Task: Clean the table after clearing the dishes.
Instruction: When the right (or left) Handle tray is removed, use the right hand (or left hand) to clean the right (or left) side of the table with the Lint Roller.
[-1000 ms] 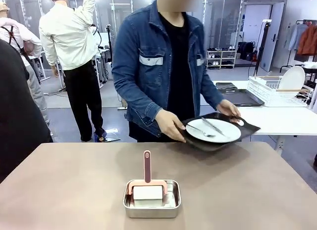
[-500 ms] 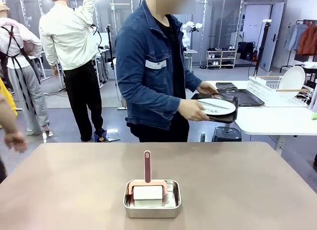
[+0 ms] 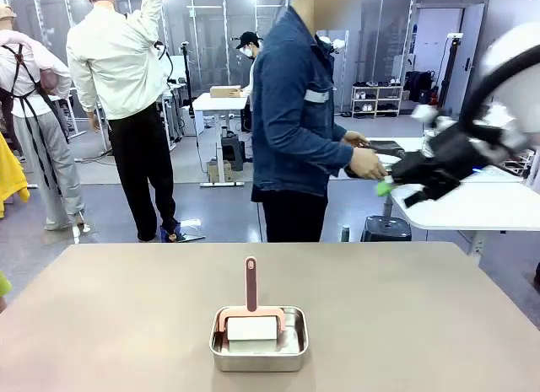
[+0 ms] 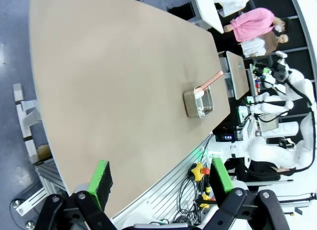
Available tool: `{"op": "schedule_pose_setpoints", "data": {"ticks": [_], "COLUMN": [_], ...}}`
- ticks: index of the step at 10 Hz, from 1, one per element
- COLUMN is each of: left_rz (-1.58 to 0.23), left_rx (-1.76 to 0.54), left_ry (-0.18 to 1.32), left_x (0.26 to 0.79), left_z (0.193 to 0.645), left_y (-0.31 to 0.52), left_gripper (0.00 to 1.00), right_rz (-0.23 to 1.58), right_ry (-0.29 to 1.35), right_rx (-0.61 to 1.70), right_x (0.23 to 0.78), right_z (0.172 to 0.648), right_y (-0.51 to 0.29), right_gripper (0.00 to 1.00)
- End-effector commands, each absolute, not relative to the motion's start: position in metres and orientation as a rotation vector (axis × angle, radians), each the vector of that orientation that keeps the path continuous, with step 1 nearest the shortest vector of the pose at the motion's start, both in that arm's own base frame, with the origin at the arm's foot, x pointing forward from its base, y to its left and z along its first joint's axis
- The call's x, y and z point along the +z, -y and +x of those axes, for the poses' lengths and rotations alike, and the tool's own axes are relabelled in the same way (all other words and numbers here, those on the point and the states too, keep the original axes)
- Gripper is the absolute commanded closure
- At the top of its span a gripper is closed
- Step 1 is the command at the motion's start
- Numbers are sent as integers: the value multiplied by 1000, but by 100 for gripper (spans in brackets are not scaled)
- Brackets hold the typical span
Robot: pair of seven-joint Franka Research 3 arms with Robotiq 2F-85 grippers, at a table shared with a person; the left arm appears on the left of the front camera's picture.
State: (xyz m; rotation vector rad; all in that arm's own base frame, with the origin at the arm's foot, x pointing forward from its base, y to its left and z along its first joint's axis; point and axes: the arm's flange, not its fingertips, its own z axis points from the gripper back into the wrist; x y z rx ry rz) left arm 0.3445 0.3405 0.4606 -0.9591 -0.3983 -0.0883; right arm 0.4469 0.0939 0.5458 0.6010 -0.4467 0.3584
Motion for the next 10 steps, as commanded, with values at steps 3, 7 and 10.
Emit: {"op": "schedule_pose_setpoints", "data": {"ticks": [3, 7, 10], "left_rz": [-951, -951, -951], "left_rx": [-74, -74, -74], "left_ry": [397, 397, 397], "left_x": [465, 465, 465], "left_z": [342, 342, 342], "left_y": [-340, -340, -340], "left_gripper": [0, 0, 0], "right_rz": [390, 185, 82], "right_ry": [339, 130, 6], "right_rx": [636, 1062, 1287], "right_x": [555, 545, 537], "right_z": [500, 518, 513], "right_y": [-200, -345, -416], "right_gripper": [0, 0, 0]}}
